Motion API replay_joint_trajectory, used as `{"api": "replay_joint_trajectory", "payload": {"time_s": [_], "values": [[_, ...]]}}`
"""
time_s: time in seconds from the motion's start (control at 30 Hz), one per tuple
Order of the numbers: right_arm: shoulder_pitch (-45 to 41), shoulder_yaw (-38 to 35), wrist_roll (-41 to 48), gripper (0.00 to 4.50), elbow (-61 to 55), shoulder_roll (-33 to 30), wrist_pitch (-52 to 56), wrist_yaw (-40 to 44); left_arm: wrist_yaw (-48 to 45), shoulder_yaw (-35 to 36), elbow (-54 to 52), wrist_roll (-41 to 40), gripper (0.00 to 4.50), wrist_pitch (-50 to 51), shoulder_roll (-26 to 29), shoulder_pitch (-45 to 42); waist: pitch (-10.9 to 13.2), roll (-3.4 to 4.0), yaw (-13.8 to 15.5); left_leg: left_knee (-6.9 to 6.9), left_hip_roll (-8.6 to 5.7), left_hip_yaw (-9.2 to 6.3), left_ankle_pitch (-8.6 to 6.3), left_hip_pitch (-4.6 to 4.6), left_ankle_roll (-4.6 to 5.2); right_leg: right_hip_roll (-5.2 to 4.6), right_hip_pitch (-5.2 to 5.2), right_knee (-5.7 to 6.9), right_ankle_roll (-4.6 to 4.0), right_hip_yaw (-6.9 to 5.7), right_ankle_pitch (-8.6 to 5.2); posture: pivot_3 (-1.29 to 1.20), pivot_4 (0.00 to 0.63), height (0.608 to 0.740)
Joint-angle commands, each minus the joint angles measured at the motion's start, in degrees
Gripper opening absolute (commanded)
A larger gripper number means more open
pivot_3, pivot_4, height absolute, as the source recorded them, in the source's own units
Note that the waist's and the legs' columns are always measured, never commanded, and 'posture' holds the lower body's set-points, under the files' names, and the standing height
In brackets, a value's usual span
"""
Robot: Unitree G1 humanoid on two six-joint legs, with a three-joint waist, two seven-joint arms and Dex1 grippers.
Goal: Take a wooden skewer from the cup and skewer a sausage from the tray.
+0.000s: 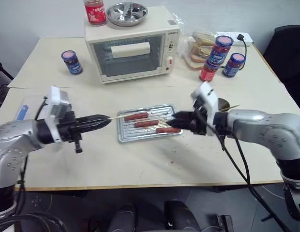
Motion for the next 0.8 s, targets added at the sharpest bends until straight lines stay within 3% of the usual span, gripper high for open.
{"api": "replay_joint_trajectory", "payload": {"time_s": [0.03, 0.27, 0.8], "values": [[-1.9, 6.5, -13.3, 2.14, 2.2, -0.3, -8.0, 10.6, -1.3, 2.4, -4.8, -2.5, 0.0, 0.6, 0.9, 2.3, 0.0, 0.0, 0.0, 0.0, -0.02, 0.0, -0.01, 0.0, 0.02, -0.02, 0.0, 0.0, 0.0, 0.0, 0.0, 0.0, 0.15, 0.74], [-4.1, 9.2, -27.9, 2.14, 14.0, 5.3, -16.6, 18.4, 1.9, 4.4, -9.9, -5.3, 0.0, 2.1, -0.2, 5.6, 0.0, -0.03, -0.3, -0.01, -0.03, 0.01, -0.01, -0.01, 0.02, -0.03, -0.05, 0.03, 0.0, 0.0, 0.0, 0.0, 0.15, 0.74], [-9.2, 1.3, -31.5, 2.14, 22.0, 11.9, -11.7, 28.7, 4.8, 4.3, -11.4, -7.0, 0.0, 1.7, -0.4, 6.0, 0.1, -0.02, -0.2, -0.04, -0.03, 0.0, 0.01, 0.0, -0.03, -0.02, -0.07, 0.07, 0.0, -0.02, 0.0, 0.0, 0.15, 0.74]]}}
